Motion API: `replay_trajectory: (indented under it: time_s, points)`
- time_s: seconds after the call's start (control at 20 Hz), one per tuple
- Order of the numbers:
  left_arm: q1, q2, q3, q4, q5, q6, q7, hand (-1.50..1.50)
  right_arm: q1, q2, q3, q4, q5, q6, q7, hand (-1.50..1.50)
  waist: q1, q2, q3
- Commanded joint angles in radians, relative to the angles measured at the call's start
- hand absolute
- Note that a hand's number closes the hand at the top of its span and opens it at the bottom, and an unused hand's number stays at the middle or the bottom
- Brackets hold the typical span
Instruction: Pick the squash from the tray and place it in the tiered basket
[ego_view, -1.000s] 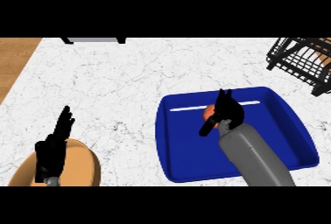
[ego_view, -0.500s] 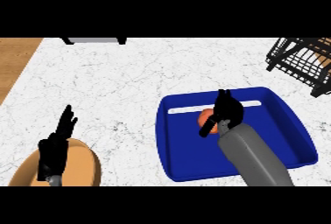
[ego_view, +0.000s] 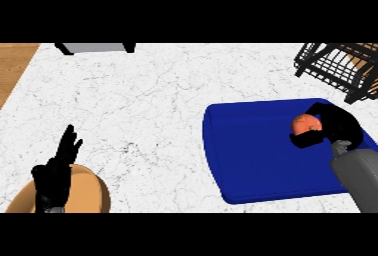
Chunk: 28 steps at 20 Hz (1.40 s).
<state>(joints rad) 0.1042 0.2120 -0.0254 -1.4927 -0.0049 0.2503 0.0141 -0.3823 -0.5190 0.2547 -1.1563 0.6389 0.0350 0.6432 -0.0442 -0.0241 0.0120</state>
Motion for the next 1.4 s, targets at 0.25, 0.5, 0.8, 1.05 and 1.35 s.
replay_trajectory:
  time_s: [0.25, 0.5, 0.8, 1.05, 1.35]
  points:
    - [0.009, -0.049, -0.036, 0.040, 0.013, -0.020, 0.048, 0.00, 0.143, -0.301, -0.399, 0.033, -0.300, -0.014, -0.387, 1.50, -0.018, 0.019, -0.011]
    - [0.062, -0.045, -0.048, 0.021, -0.003, -0.028, 0.018, 0.00, 0.091, -0.415, -0.600, -0.059, -0.446, 0.037, -0.358, 1.50, -0.009, 0.011, -0.013]
    - [0.002, -0.093, -0.070, 0.076, -0.027, -0.008, 0.005, 0.00, 0.131, -0.567, -0.710, -0.162, -0.460, 0.092, -0.383, 1.50, 0.003, 0.018, -0.014]
    - [-0.054, -0.076, -0.057, 0.102, -0.027, -0.035, 0.041, 0.00, 0.117, -0.618, -0.765, -0.178, -0.485, 0.146, -0.321, 1.50, 0.020, 0.022, -0.013]
    - [-0.020, -0.092, -0.081, 0.032, -0.038, -0.040, 0.063, 0.00, 0.003, -0.644, -0.714, -0.076, -0.444, 0.137, -0.294, 1.50, 0.054, 0.027, -0.012]
